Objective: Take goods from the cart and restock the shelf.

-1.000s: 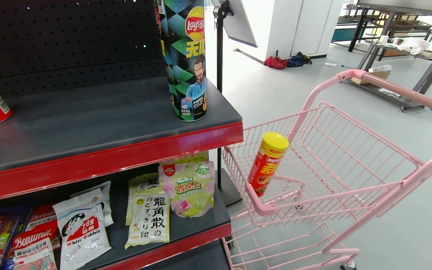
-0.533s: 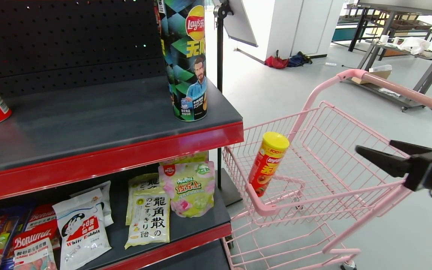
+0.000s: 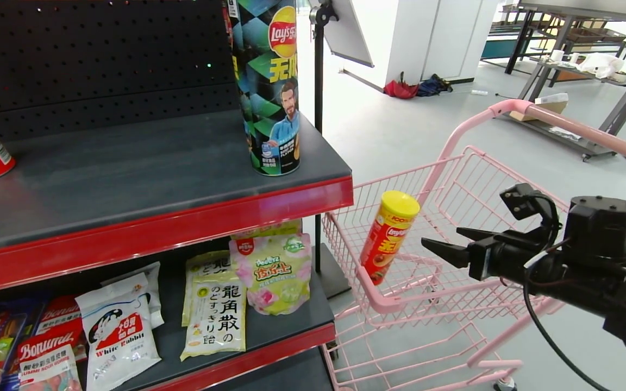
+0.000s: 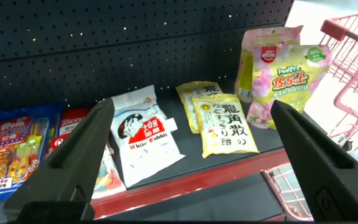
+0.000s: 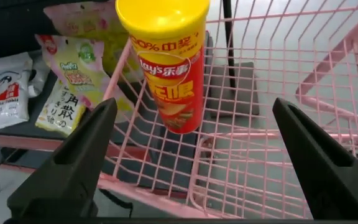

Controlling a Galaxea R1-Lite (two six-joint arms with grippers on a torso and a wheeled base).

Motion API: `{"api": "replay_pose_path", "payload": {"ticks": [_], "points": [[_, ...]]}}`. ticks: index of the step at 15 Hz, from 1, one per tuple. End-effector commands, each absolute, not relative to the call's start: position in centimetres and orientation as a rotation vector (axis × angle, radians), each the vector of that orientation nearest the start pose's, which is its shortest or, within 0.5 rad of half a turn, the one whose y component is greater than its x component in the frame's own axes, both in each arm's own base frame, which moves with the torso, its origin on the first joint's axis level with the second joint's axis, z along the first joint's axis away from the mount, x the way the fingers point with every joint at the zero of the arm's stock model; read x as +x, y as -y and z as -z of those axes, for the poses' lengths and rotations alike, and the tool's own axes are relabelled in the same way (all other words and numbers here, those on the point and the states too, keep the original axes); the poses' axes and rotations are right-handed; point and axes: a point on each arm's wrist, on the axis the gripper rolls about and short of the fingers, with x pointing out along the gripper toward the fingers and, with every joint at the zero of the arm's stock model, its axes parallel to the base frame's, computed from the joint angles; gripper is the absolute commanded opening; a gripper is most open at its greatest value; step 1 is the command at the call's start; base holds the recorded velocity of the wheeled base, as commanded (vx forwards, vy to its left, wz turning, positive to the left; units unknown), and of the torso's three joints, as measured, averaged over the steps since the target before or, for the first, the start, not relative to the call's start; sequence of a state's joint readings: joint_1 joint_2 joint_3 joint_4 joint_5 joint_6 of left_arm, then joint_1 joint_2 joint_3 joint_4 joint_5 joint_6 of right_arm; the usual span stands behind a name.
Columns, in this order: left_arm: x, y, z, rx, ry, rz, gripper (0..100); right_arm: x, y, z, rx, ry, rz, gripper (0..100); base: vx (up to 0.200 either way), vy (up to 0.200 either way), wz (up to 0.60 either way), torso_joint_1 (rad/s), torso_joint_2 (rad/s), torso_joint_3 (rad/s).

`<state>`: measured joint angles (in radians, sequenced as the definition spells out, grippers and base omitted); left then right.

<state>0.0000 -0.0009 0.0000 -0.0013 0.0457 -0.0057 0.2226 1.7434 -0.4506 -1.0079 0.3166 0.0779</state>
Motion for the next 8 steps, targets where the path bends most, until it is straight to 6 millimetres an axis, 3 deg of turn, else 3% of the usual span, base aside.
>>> {"api": "replay_pose_path", "payload": {"ticks": [1, 5, 8], "points": [[-2.3, -0.1, -7.6, -0.006, 0.002, -0.046, 100, 27.6, -7.8, -9.6, 0.084, -0.345, -0.549, 100, 0.0, 0.0, 0.0, 0.0, 0.0, 0.0], [-2.3, -0.1, -7.6, 0.0, 0.003, -0.046, 100, 28.1, -9.1, -8.4, 0.077, -0.342, -0.582, 100, 0.0, 0.0, 0.0, 0.0, 0.0, 0.0], [-2.3, -0.1, -7.6, 0.006, 0.003, -0.046, 100, 29.8, -9.7, -8.0, 0.082, -0.33, -0.584, 100, 0.0, 0.0, 0.0, 0.0, 0.0, 0.0]]}}
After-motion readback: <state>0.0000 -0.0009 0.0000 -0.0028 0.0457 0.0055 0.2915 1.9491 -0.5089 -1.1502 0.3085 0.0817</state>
